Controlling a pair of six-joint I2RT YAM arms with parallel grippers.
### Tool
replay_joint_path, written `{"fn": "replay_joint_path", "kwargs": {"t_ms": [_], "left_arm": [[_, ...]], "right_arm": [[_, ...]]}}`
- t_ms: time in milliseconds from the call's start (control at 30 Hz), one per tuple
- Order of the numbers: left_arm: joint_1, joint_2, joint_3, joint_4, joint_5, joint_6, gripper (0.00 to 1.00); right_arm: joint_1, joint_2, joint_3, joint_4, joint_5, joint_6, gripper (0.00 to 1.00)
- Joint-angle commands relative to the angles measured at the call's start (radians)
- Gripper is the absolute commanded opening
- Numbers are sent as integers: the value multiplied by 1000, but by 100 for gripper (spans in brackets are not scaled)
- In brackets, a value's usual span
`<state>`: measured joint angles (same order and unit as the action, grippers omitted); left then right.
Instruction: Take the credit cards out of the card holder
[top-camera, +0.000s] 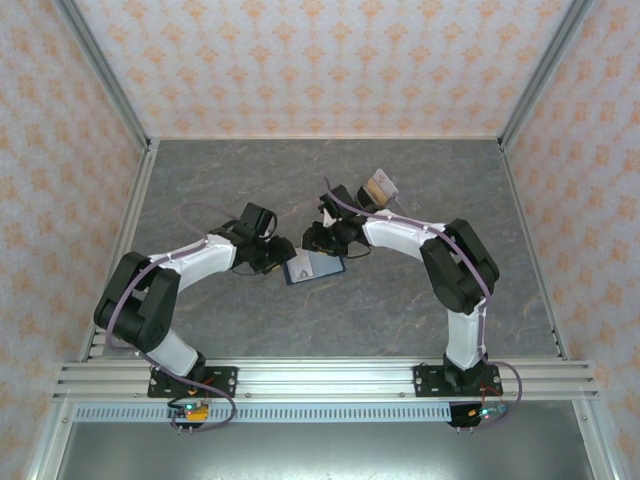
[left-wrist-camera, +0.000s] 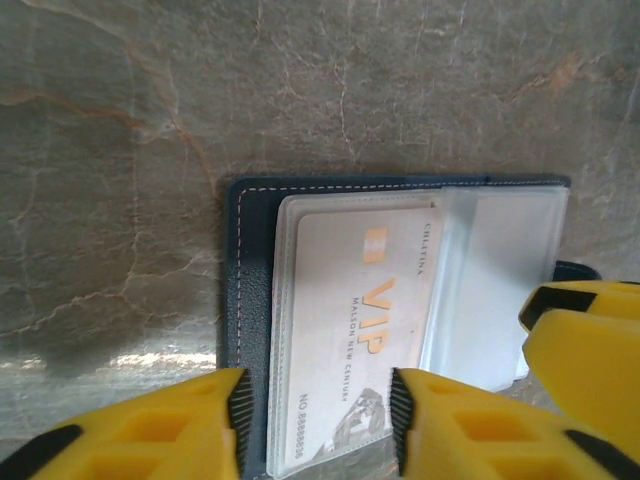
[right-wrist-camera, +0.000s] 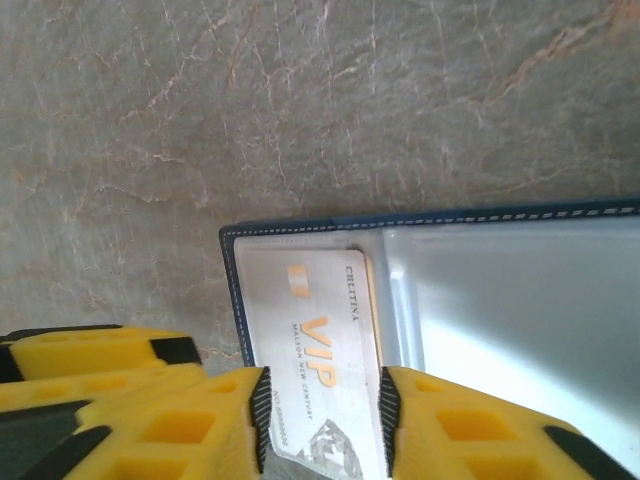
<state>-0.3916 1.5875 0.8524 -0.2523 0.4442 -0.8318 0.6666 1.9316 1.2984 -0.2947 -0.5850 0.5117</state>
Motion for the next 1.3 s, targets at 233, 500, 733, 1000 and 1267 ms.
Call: {"fn": "replay_joint_path", "kwargs": {"t_ms": [233, 500, 733, 1000, 1267], "left_arm": [[-11, 71, 63, 10, -39, 41, 28], [-10, 145, 81, 46, -12, 39, 18], [-10, 183, 104, 44, -12, 48, 14], [-9, 198, 102, 30, -27, 61, 13], [-9, 204, 100, 34, -18, 65, 12]], "right_arm": [[-1, 59, 25, -53, -18, -70, 24], [-2, 69, 7, -34, -20, -57, 23], [-5, 69, -7, -2, -24, -38, 20], [-28, 54, -45, 22, 20, -7, 21], [-36, 63, -68, 79, -50, 7, 19]]}}
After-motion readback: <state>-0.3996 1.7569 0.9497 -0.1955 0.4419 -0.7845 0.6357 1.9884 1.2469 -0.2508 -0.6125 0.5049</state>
